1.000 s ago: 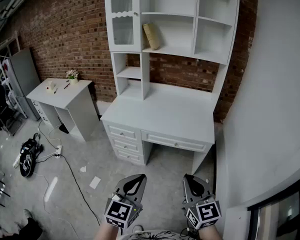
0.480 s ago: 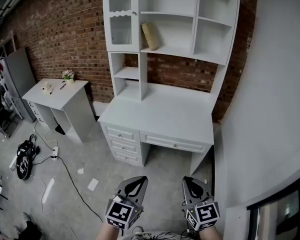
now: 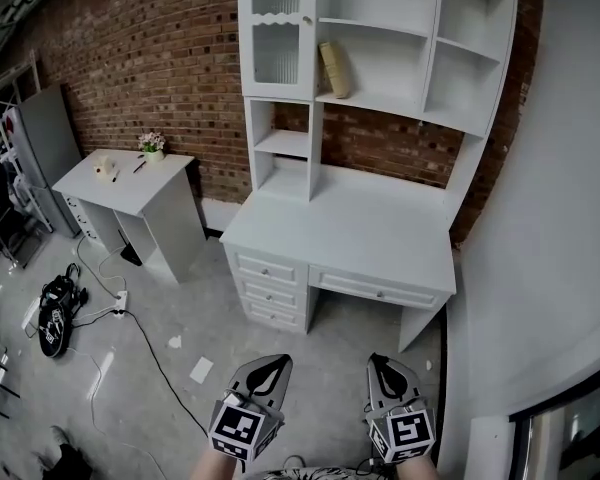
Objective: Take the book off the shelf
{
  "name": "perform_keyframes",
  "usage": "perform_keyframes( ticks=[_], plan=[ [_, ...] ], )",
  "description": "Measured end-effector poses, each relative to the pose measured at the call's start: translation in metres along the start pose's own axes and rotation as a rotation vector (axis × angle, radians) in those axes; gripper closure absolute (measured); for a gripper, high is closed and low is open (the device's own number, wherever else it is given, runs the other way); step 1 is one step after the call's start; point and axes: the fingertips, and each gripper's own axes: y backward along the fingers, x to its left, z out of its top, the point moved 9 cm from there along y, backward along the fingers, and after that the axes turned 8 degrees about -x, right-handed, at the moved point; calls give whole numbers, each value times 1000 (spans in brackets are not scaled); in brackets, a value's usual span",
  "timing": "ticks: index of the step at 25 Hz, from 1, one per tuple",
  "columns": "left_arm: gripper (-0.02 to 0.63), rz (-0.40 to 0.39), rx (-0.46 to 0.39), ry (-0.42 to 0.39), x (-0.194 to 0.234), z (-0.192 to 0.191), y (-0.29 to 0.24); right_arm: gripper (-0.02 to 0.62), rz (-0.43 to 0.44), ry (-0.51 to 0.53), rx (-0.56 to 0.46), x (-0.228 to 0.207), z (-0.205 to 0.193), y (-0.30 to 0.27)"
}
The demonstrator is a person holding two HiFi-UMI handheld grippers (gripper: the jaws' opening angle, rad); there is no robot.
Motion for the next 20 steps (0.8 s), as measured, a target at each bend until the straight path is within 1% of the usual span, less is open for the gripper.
perform_keyframes(
  ticks=[3, 7, 9, 11, 15, 20],
  plan=[
    [592, 1, -3, -9, 20, -3, 13, 591, 8, -17, 15, 17, 0, -18],
    [592, 45, -1, 0, 47, -11, 23, 591, 23, -13, 38, 33, -8, -43],
    [592, 61, 18, 12, 58, -12, 27, 591, 35, -15, 44, 36, -12, -57],
    [592, 74, 15, 15, 69, -15, 25, 591, 50, -14, 44, 37, -13, -73],
    [592, 112, -22, 2, 94, -16, 2, 591, 74, -23, 31, 25, -14, -115],
    [592, 145, 2, 8, 124, -23, -44, 591, 114, -35, 26, -3, -27, -174]
  ],
)
